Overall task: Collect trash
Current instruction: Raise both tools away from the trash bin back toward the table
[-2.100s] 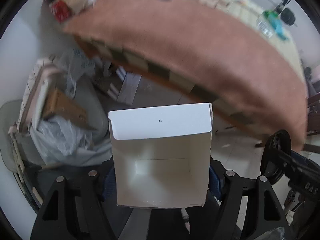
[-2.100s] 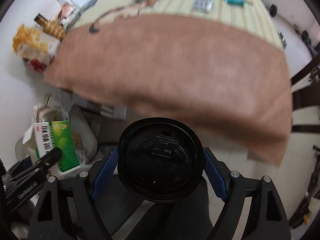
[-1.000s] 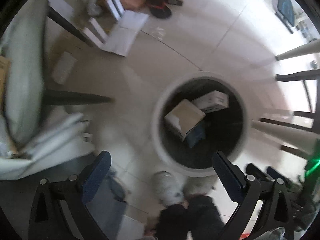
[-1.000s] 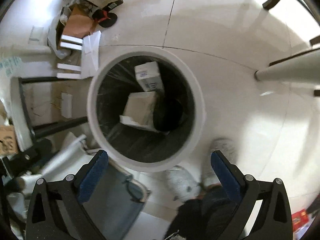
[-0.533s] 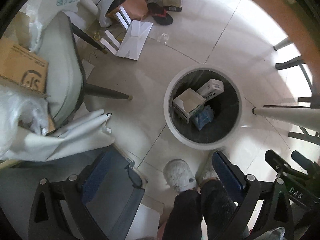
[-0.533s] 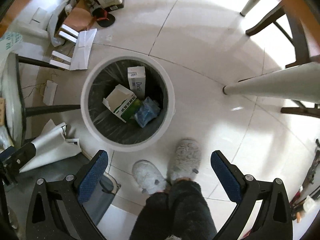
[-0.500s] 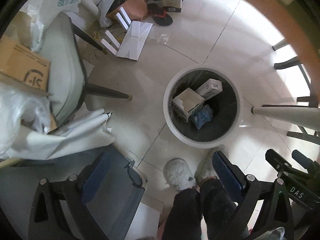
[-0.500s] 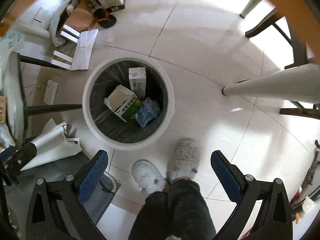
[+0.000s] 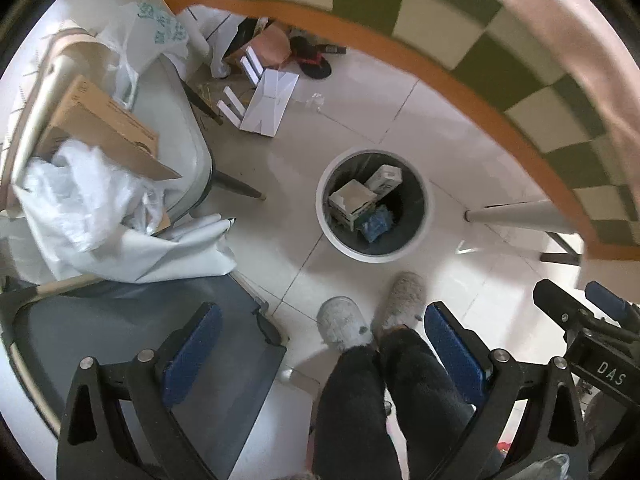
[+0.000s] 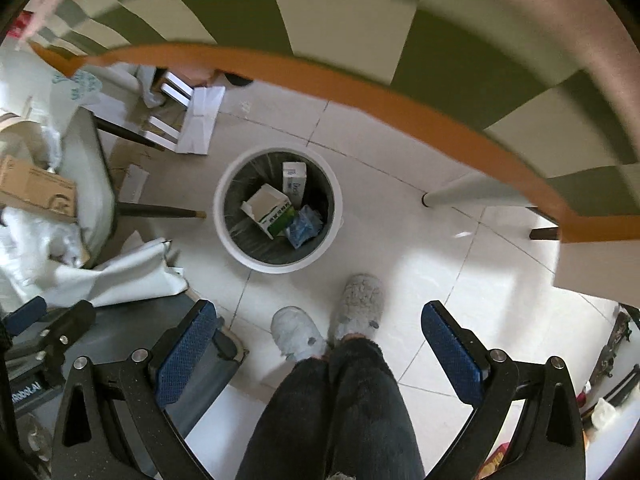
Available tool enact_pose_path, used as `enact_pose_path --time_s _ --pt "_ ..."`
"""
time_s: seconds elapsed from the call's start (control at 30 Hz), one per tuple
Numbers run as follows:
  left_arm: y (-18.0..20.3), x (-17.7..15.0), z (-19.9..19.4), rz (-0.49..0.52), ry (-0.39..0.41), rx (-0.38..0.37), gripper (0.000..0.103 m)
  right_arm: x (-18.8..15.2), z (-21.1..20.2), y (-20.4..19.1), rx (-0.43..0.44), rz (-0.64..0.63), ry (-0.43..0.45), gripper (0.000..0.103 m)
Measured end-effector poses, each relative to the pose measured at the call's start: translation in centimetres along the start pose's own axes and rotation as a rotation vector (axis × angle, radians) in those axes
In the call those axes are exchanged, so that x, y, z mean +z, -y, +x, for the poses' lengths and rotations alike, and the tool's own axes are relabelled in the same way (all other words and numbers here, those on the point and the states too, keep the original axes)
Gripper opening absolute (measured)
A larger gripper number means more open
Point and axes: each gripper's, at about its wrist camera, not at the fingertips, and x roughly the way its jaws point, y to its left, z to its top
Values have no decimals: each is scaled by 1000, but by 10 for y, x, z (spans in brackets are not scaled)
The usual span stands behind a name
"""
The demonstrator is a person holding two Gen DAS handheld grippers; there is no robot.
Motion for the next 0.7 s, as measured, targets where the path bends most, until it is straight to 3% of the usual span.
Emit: enact_pose_path --time_s 0.4,0.57,0.7 --pt "-7 -13 -114 39 112 2 103 -30 -145 -17 50 -31 74 103" --pt "1 16 -164 34 199 2 103 -19 -183 -17 121 5 111 103" --pt "24 53 -205 48 277 -5 103 15 -226 -7 162 52 176 103"
